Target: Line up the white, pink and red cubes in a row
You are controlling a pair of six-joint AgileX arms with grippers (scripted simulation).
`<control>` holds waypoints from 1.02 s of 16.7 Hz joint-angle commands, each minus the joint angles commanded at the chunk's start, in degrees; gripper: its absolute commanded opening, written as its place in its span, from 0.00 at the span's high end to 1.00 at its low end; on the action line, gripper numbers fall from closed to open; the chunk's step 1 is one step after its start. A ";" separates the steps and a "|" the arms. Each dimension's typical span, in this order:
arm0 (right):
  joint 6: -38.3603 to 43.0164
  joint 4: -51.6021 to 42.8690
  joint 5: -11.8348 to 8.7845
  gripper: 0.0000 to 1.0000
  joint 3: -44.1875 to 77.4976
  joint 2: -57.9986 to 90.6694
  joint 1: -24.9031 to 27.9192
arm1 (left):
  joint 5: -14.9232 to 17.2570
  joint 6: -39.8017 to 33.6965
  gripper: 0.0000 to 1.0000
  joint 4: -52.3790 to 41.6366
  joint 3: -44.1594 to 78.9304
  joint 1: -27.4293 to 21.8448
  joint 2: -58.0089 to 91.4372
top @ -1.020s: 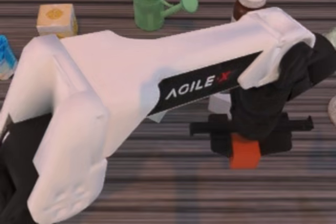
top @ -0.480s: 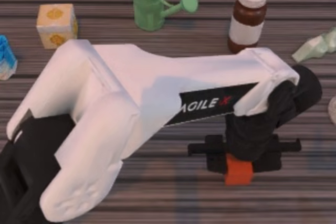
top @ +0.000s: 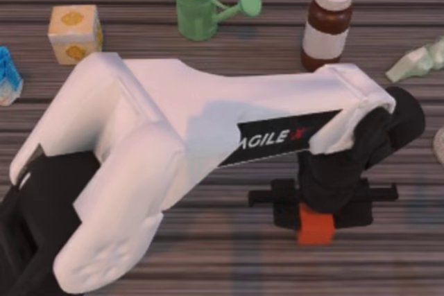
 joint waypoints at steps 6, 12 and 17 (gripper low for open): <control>0.00 0.00 0.00 0.00 0.00 0.00 0.00 | 0.00 0.00 0.02 0.00 0.00 0.00 0.00; 0.00 0.00 0.00 0.00 0.00 0.00 0.00 | 0.00 0.00 0.00 0.00 0.00 0.00 0.00; 0.00 0.00 0.00 0.00 0.00 0.00 0.00 | -0.02 -0.16 0.00 -1.00 0.99 0.14 -0.09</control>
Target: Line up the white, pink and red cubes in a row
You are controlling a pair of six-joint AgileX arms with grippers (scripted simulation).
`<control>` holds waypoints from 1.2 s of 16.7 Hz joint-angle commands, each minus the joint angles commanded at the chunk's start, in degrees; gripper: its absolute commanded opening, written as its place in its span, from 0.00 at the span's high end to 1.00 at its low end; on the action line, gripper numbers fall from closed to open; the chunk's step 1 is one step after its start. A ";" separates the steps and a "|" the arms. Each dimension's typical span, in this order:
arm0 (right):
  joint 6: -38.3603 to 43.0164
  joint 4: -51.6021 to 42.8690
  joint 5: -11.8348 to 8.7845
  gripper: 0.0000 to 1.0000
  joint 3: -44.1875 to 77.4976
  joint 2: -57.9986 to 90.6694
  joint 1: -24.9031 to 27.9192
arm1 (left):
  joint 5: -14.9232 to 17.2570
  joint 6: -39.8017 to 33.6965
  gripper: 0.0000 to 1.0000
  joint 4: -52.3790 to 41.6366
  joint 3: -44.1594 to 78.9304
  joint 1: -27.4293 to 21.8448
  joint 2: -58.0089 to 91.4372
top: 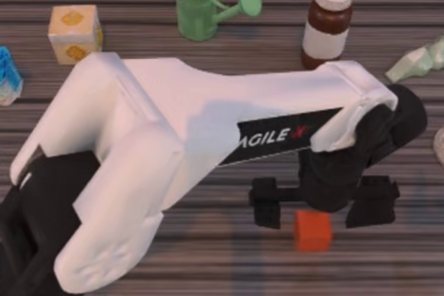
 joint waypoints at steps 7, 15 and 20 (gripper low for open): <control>0.00 0.00 0.00 0.00 0.00 0.00 0.00 | 0.00 -0.25 0.00 -12.84 10.26 0.68 -2.36; -1.13 -2.48 -0.21 0.00 3.44 3.42 1.15 | -0.21 0.48 0.00 -10.79 7.11 2.31 -5.77; -6.11 -13.63 -0.35 0.00 20.76 20.85 5.45 | -0.77 4.02 0.00 -0.82 -8.88 11.46 -23.25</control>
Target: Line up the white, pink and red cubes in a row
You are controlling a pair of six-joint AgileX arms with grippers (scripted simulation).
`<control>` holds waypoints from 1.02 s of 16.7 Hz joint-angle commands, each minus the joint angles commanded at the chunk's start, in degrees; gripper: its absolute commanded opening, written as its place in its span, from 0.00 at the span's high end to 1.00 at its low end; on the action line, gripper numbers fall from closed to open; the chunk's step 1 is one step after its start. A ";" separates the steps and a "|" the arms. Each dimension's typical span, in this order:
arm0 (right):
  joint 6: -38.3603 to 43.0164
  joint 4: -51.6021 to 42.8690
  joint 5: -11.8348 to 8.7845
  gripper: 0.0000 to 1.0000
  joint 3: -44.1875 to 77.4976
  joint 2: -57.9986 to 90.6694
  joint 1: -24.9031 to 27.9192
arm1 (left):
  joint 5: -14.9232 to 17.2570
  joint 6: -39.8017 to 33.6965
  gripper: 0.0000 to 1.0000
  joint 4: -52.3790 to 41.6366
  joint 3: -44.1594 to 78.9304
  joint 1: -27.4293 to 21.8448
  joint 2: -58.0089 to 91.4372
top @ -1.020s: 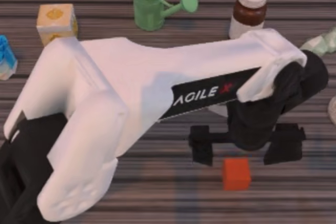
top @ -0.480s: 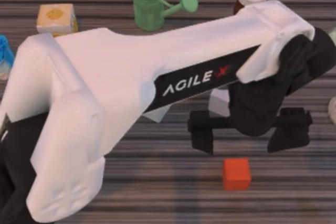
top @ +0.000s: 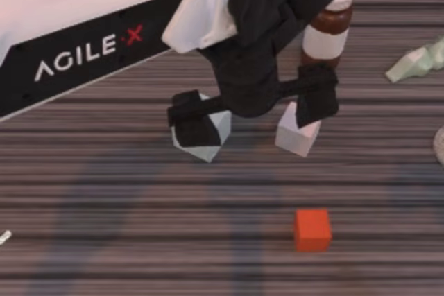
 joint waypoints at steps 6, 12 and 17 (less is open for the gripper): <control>-8.95 -20.77 0.34 0.00 33.23 37.99 7.05 | -0.13 10.89 0.00 18.31 -31.89 16.52 -36.43; -18.19 -42.72 0.51 0.00 66.16 78.22 14.51 | 0.43 28.57 0.00 38.13 -66.52 32.56 -73.67; -24.13 -56.20 0.54 0.00 87.99 101.38 19.41 | 1.36 43.37 0.00 52.56 -87.12 42.29 -96.09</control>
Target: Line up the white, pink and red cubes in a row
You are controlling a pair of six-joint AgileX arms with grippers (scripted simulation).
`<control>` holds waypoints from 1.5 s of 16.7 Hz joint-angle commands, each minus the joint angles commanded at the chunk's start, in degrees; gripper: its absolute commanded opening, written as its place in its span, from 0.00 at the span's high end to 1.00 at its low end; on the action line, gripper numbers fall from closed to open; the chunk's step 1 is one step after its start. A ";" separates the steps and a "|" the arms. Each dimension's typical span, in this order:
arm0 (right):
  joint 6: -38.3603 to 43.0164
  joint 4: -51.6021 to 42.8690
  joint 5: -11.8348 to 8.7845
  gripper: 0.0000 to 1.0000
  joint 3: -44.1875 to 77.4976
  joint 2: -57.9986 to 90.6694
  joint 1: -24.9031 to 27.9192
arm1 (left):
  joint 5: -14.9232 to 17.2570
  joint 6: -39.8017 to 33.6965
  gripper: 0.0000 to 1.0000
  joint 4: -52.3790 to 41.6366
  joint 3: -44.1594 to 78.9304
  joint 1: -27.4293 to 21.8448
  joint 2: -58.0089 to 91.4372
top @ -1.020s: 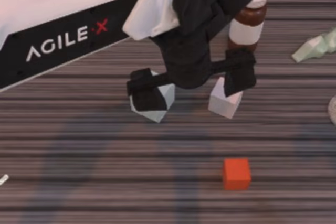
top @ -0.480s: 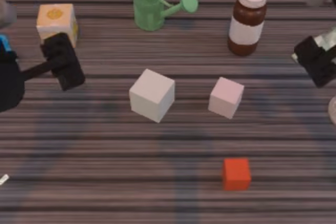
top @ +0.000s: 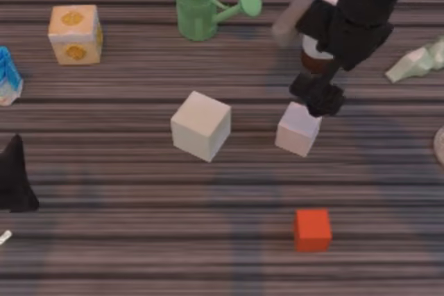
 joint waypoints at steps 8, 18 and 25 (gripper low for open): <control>-3.66 -7.53 0.10 0.00 14.97 14.14 2.98 | 0.94 10.83 0.00 10.60 -11.86 5.94 -15.17; -3.63 1.74 0.12 0.00 7.50 15.74 2.95 | 0.94 10.83 0.00 10.60 -11.86 5.94 -15.17; -3.53 10.35 0.14 0.00 0.60 17.64 3.07 | 0.94 10.83 0.00 10.60 -11.86 5.94 -15.17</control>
